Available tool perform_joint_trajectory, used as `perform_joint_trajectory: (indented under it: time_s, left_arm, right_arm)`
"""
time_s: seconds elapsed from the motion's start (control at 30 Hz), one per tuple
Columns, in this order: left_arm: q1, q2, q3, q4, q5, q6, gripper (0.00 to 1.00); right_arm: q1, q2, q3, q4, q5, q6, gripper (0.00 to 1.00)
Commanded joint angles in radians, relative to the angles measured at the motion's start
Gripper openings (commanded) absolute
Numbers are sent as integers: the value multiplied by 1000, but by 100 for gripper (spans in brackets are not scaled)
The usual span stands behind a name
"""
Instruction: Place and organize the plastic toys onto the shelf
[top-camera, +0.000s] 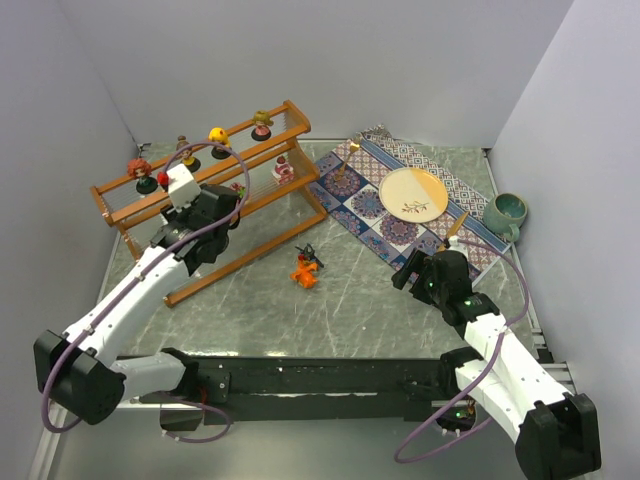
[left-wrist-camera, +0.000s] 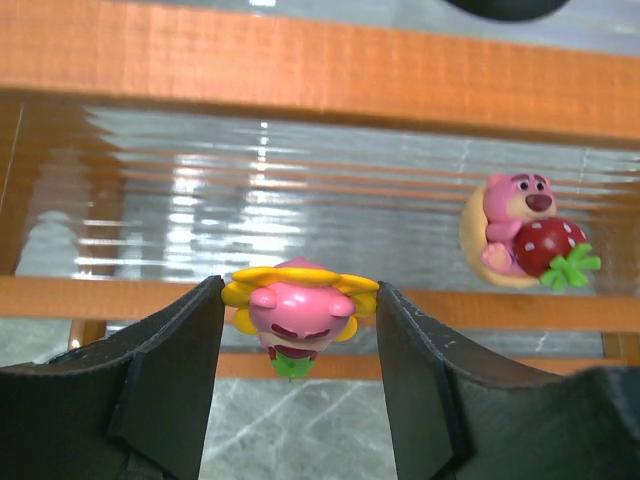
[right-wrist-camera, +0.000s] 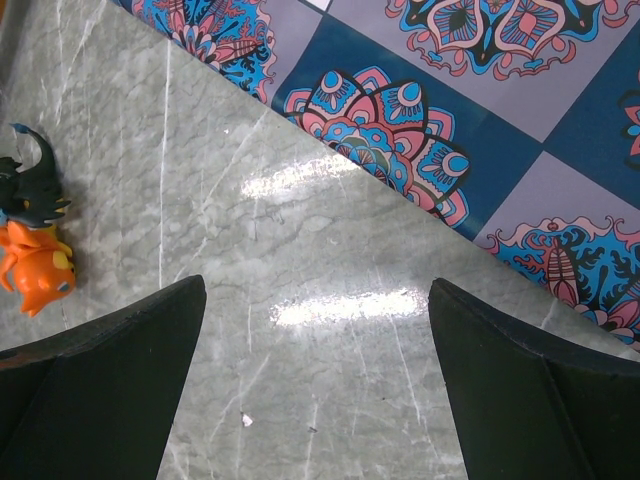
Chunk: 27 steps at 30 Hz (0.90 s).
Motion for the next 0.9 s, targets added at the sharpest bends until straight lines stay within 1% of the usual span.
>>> perform_joint_trajectory:
  time_s: [0.0,0.2,0.23,0.47,0.87]
  left_arm:
    - [33,-16,-12,119,21,91,40]
    - [70,10,-26,154,27,119,41]
    - [77,15,-27,168,30,122,41]
    - [96,44,-35,188,41,144,43]
    - [120,52,-61,212,76,150,50]
  right_arm:
    - [0,-17,-10,36,-3,-17,99]
    - [2,-27,-14,37,-3,-22,100]
    - [2,-28,-16,37,-23,-23,100]
    - [3,-30,-23,46,-38,-26,100]
    - [6,-24,-28,59,-43,-39,100]
